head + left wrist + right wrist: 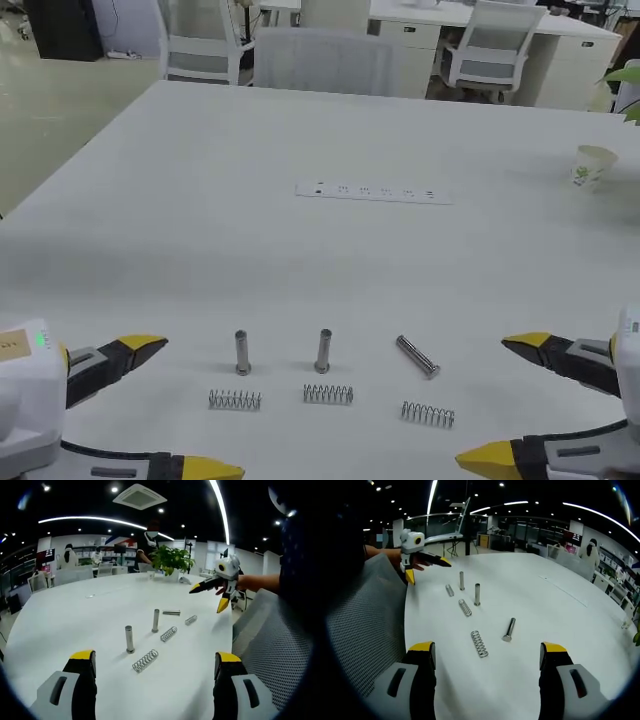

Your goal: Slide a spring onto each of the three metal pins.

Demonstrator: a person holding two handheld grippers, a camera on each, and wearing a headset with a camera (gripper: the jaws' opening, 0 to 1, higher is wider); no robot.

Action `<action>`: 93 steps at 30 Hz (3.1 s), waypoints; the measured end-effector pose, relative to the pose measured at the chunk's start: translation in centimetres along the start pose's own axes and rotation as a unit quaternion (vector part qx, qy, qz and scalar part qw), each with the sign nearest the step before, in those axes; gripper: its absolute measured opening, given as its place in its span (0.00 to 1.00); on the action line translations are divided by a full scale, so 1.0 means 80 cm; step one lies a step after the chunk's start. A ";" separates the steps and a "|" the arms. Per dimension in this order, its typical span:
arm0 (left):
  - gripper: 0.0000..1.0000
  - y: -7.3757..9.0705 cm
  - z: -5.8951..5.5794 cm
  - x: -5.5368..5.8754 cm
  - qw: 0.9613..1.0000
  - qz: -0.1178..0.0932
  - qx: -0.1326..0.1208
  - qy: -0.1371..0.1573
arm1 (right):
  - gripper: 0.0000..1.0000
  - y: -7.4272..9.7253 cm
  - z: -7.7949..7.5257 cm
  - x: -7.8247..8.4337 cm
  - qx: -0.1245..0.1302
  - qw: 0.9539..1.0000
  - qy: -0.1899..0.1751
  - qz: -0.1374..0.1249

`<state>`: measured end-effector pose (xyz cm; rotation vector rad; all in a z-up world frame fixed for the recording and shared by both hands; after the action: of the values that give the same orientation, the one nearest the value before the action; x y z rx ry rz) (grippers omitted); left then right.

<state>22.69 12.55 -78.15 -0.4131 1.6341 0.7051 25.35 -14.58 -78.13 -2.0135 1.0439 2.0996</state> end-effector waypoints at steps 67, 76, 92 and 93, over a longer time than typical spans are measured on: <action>0.96 0.001 -0.001 0.001 1.000 -0.002 -0.004 0.000 | 0.76 -0.046 -0.032 -0.030 0.007 0.999 0.025 0.030; 0.95 0.001 -0.002 0.001 1.000 0.000 -0.006 -0.002 | 0.70 -0.067 -0.041 -0.032 0.011 0.998 0.029 0.051; 0.94 0.002 -0.001 -0.001 1.000 -0.004 -0.009 -0.001 | 0.49 -0.104 -0.063 -0.031 0.033 0.994 0.006 0.102; 0.94 0.002 -0.001 -0.001 1.000 -0.004 -0.009 -0.001 | 0.48 -0.106 -0.065 -0.029 0.035 0.994 0.004 0.106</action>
<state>22.53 12.64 -78.07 -0.4310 1.6251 0.7137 34.23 -9.63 -79.26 -1.9576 1.3699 2.1170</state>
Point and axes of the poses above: the centre of the closed fingertips' face, and the gripper's own axes: y roughly backward along the fingers, z roughly to its left, x roughly out of its underside, the point moved 3 cm from there along y, roughly backward along the fingers, and after that the axes turned 9 degrees about -z, right-handed, at the moved point
